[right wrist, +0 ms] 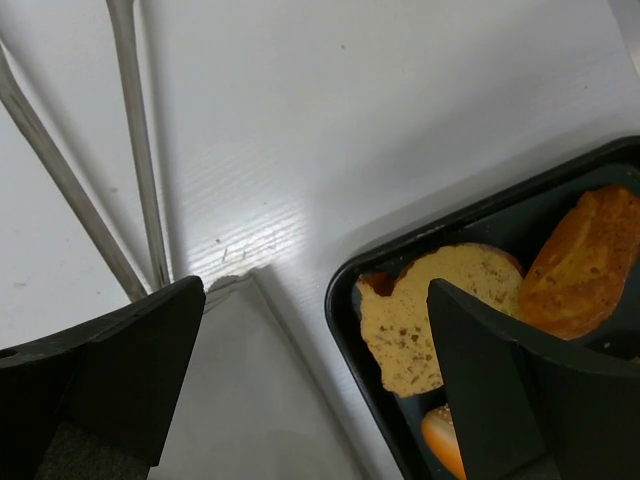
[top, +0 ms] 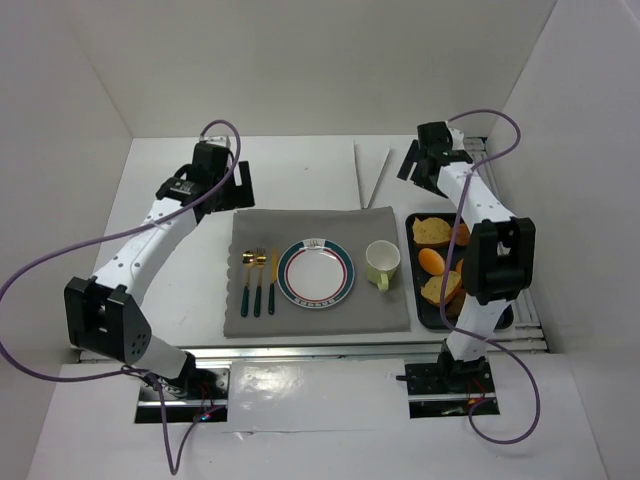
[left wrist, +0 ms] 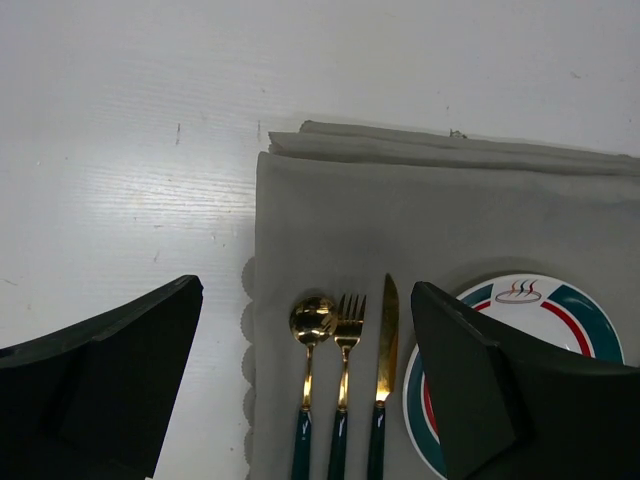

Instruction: Place the bread

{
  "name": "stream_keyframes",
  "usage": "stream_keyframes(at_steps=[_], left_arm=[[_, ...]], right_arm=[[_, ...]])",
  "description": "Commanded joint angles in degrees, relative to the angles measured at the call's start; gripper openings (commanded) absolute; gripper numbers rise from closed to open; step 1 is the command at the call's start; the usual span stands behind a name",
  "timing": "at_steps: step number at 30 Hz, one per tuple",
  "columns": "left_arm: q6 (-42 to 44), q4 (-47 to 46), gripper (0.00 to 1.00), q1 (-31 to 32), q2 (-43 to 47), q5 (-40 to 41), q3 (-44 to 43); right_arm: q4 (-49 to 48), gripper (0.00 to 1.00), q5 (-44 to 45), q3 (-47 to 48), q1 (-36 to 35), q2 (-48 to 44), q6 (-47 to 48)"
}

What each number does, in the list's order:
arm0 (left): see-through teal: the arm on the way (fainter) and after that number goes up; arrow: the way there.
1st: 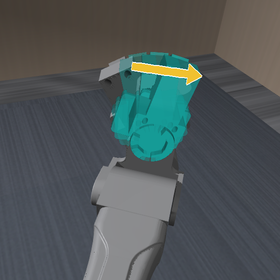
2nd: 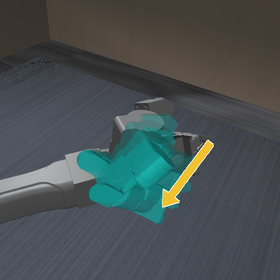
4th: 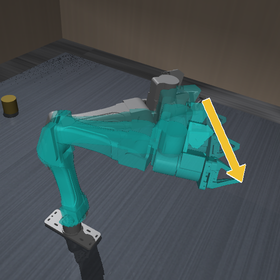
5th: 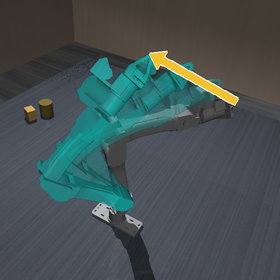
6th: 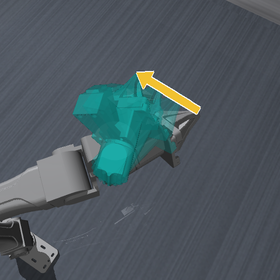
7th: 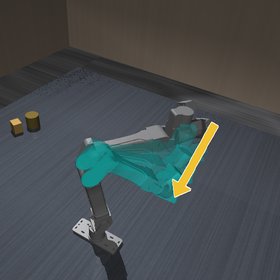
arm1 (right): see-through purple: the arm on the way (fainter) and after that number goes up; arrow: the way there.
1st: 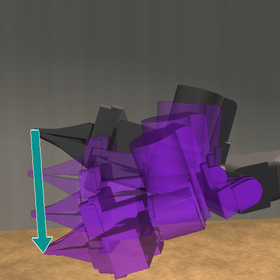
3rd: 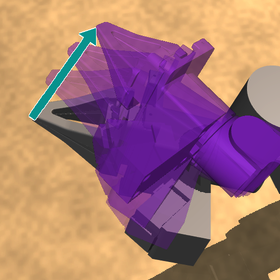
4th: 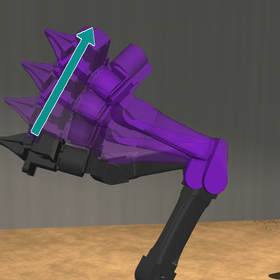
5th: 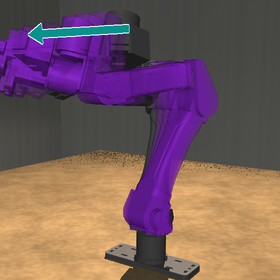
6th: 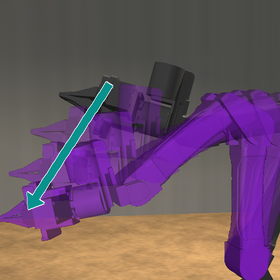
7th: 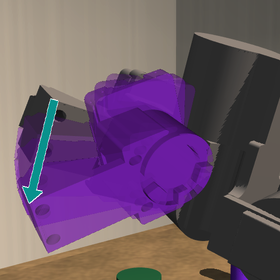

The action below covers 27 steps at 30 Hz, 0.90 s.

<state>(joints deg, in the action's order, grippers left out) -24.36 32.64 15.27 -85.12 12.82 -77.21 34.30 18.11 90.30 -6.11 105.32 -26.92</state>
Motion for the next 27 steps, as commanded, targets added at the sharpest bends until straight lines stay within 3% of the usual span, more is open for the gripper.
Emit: stream_keyframes(at_steps=[1, 27], left_arm=[[-1.0, 0.1, 1.00, 0.6, 3.1, 1.9, -2.0], [-1.0, 0.7, 1.00, 0.6, 2.6, 0.9, -2.5]], right_arm=[[-3.4, 1.00, 0.6, -1.7, -0.1, -3.6, 0.6], [-3.5, 1.00, 1.7, -3.3, -0.1, -3.6, -0.4]])
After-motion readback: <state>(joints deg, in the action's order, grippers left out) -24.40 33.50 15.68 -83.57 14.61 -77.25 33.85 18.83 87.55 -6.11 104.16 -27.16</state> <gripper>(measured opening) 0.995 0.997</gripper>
